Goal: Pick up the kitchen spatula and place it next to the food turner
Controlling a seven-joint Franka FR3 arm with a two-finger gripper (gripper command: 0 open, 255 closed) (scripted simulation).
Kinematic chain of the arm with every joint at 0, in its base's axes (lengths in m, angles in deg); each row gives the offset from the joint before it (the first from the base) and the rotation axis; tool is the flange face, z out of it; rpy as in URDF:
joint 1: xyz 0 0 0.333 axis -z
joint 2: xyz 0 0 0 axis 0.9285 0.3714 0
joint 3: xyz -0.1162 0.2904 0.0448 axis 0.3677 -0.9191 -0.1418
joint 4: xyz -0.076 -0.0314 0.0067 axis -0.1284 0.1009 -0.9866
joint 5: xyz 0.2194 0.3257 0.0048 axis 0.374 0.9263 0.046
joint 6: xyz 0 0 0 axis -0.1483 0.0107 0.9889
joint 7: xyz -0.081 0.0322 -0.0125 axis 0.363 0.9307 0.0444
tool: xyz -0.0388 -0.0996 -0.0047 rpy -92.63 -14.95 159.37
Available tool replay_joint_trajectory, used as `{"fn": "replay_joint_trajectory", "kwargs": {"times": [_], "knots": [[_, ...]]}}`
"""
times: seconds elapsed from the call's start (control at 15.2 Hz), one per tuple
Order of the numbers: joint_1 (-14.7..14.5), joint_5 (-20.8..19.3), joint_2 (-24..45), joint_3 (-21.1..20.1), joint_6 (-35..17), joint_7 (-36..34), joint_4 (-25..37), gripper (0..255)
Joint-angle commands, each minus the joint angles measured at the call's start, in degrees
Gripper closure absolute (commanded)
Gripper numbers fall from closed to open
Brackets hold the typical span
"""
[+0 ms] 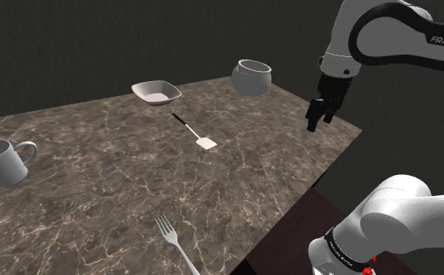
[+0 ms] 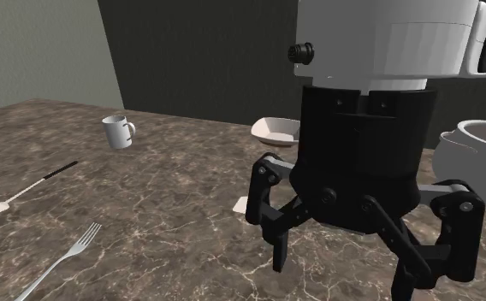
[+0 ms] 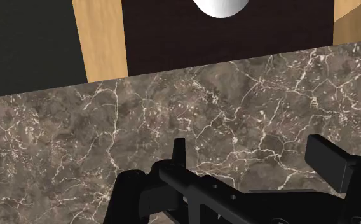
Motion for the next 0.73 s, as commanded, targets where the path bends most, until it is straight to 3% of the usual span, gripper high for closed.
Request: {"fn": "replay_joint_trajectory", "kwargs": {"times": [0.0, 0.66], "knots": [[0.00, 0.00, 0.00, 0.00, 0.00, 0.00, 0.00, 0], [-2.42, 3.28, 17.09, -3.16, -17.35, -3.81, 3.02, 0]]}}
